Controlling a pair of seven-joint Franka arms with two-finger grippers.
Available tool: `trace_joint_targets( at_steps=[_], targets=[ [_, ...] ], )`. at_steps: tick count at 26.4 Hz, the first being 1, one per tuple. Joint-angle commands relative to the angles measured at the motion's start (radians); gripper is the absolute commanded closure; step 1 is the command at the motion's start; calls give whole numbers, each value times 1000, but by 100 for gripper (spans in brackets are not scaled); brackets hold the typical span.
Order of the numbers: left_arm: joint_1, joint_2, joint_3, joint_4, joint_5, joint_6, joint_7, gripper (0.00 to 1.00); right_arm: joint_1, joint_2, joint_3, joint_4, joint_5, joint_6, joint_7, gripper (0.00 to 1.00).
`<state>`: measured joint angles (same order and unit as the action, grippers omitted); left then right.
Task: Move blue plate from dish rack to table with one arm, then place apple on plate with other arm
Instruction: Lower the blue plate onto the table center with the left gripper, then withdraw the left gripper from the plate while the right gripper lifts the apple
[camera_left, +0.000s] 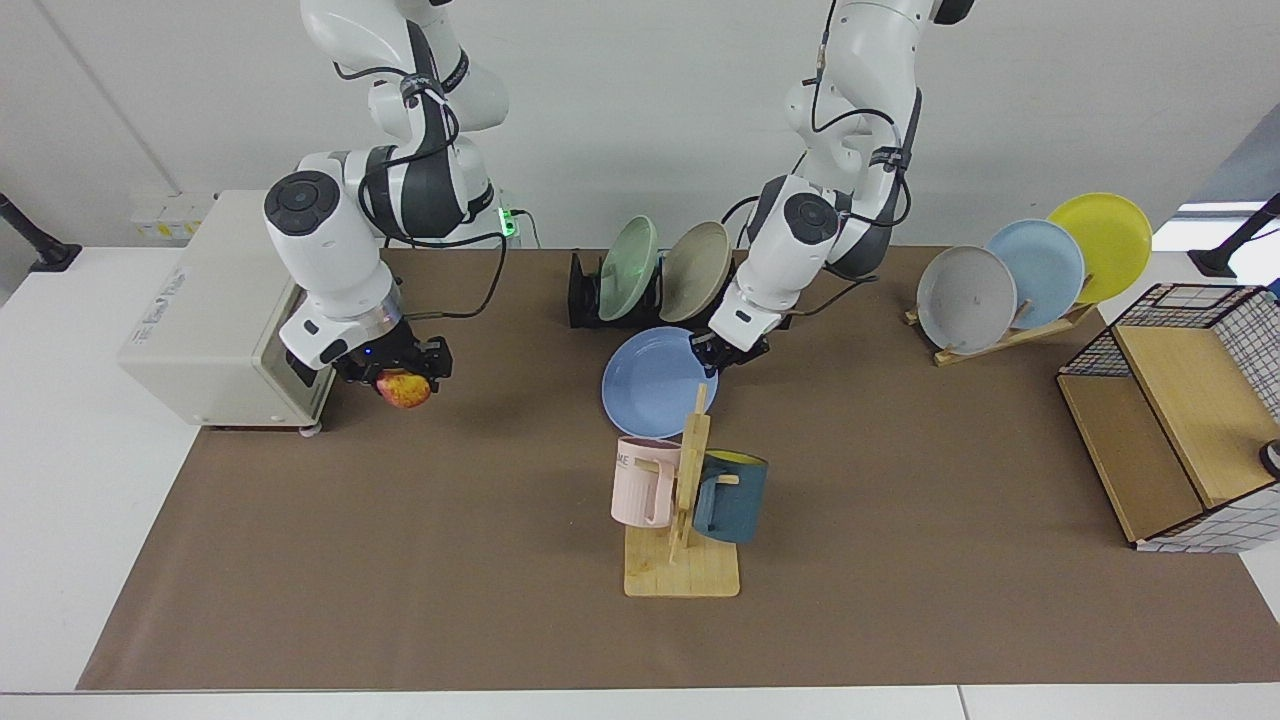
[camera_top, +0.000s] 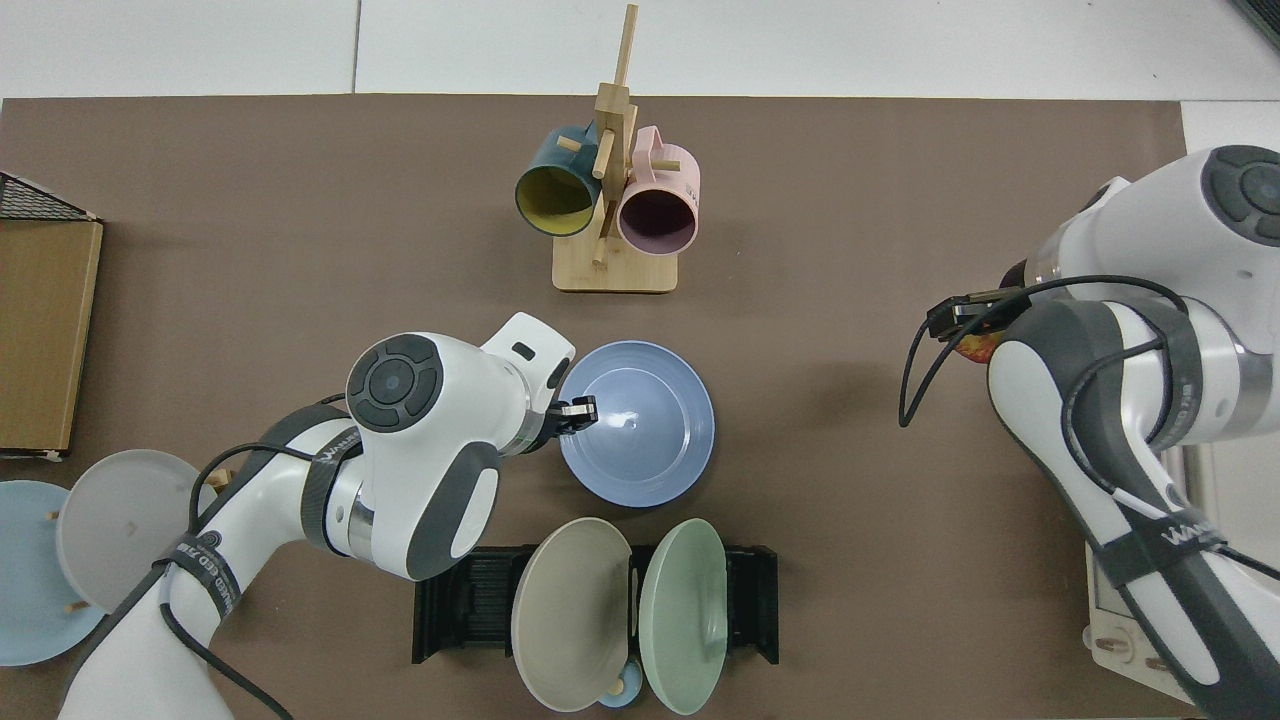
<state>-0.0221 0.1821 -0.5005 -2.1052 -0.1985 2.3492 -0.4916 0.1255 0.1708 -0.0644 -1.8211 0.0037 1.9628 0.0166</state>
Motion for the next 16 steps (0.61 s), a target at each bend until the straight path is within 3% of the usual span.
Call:
trace_joint_targets(
  at_steps=[1,4,5,6,7,11,16],
  targets=[
    [-6,-24,7,-32,-13,30,4,50,-1,3,5,2,-14,14,29,90],
    [-1,-24,8,-32,-13,28,2,39,-1,1,5,-1,-13,16,31,90],
    [2,-24,11,-30,-13,28,1,30,-1,1,5,-3,-13,16,29,90],
    [4,-24,14,-30,-13,24,-2,9,-3,1,5,-3,-13,16,29,89],
    [7,-24,17,-29,-13,15,-4,0,-3,1,5,-3,-13,16,29,89],
    [22,-24,43,-18,8,-25,5,0,-3,1,5,-7,-13,14,31,89],
    [31,-41,109,65,152,-177,16,0,3,-1,5,-7,-7,5,48,89]
  ],
)
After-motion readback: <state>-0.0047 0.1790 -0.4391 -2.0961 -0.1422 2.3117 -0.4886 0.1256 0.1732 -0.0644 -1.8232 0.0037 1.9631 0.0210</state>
